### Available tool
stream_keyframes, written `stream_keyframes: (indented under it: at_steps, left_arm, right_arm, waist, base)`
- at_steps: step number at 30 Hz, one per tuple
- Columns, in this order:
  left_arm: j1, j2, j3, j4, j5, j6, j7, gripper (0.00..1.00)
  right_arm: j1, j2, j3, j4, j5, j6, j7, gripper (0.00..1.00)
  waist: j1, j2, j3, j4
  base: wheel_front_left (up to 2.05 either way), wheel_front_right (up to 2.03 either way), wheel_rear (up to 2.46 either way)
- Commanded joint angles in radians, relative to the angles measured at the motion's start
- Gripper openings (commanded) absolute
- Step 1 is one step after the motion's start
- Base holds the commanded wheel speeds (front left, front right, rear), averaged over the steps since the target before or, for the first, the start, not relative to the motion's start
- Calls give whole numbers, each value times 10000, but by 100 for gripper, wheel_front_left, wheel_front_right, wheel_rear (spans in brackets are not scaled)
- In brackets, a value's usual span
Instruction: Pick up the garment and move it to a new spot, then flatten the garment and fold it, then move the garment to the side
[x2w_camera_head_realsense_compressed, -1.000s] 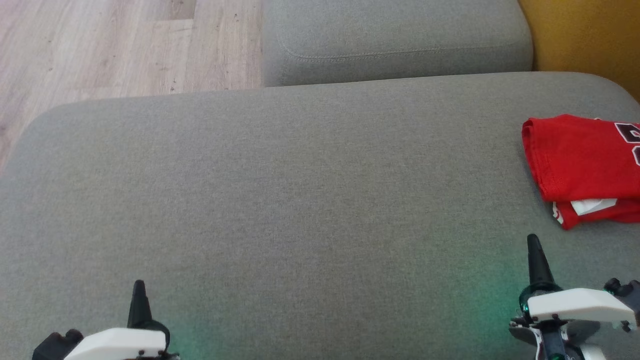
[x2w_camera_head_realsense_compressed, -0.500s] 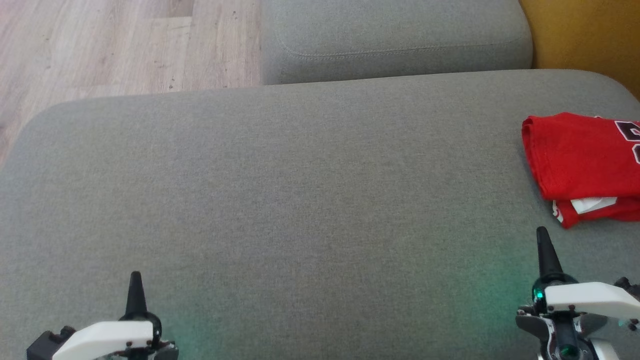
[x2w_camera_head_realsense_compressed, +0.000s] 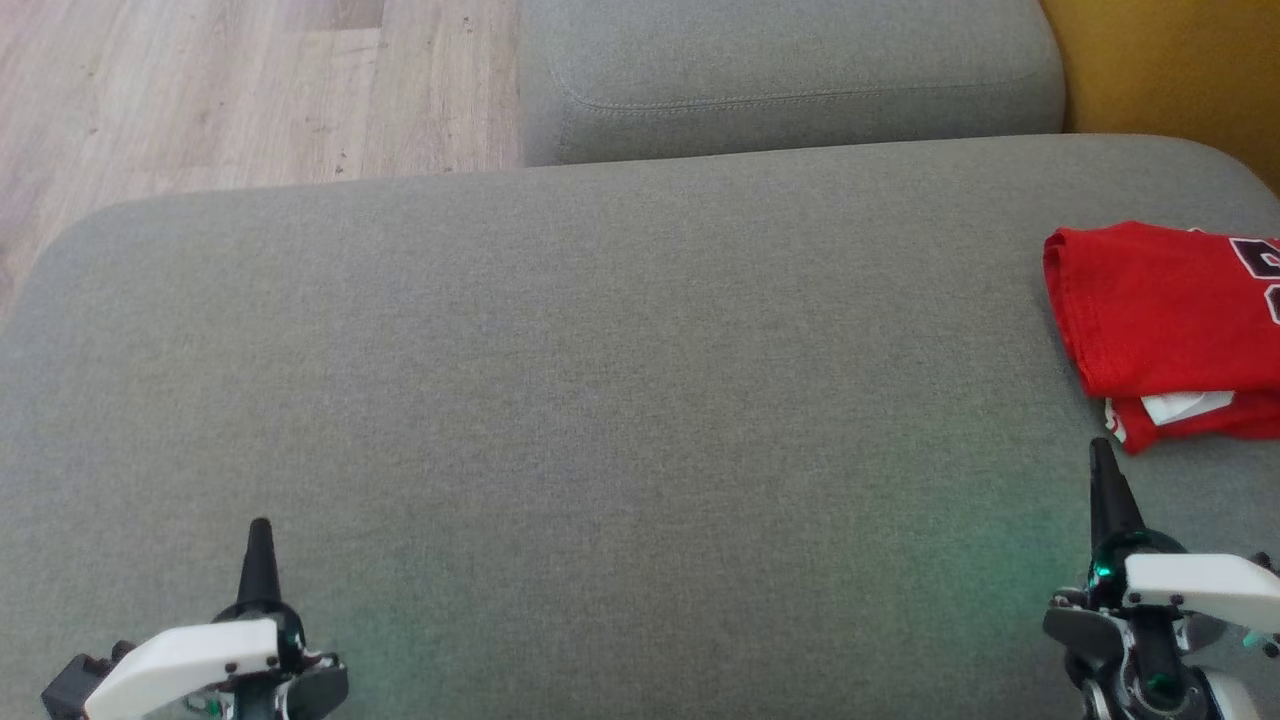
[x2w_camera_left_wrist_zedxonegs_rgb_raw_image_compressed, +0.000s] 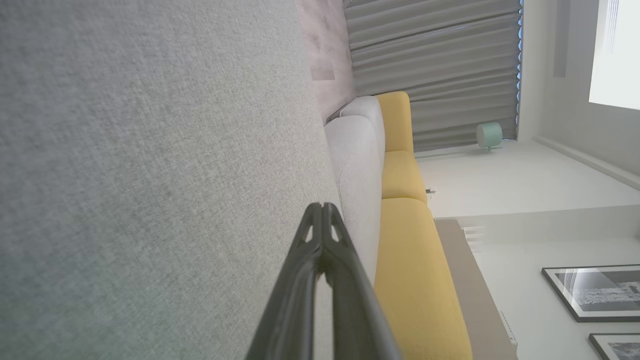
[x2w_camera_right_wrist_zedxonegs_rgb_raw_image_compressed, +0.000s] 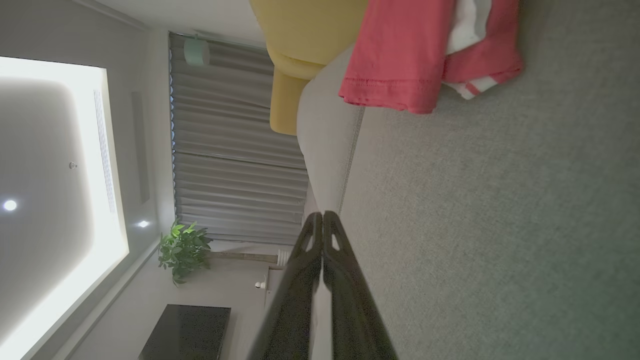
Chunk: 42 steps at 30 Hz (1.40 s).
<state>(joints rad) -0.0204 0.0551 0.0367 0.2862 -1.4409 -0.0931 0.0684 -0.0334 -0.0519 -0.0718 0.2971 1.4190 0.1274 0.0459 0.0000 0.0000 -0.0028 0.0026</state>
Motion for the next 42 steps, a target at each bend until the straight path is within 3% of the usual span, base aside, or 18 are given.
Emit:
stream_keyframes:
  at_steps: [1,16,42]
  left_arm:
    - [-562,34,410,-349,-269,-115,88,0]
    - [-878,-49,777,-407,-1672,-376,454,0]
    - [-878,-49,775,-408,-1674,-376,452,0]
  right_arm:
    - [-534,-192,119,-436,360,29,102,0]
    - [-720,-185,-143,-539,2126,33,450,0]
    - [-727,-129,-221,-534,2061,33,513,0]
  waist:
    - [0,0,6,-3]
    - [0,0,59,-26]
    - [0,0,59,-26]
  base:
    - [0,0,0]
    - [0,0,0]
    - [0,0,0]
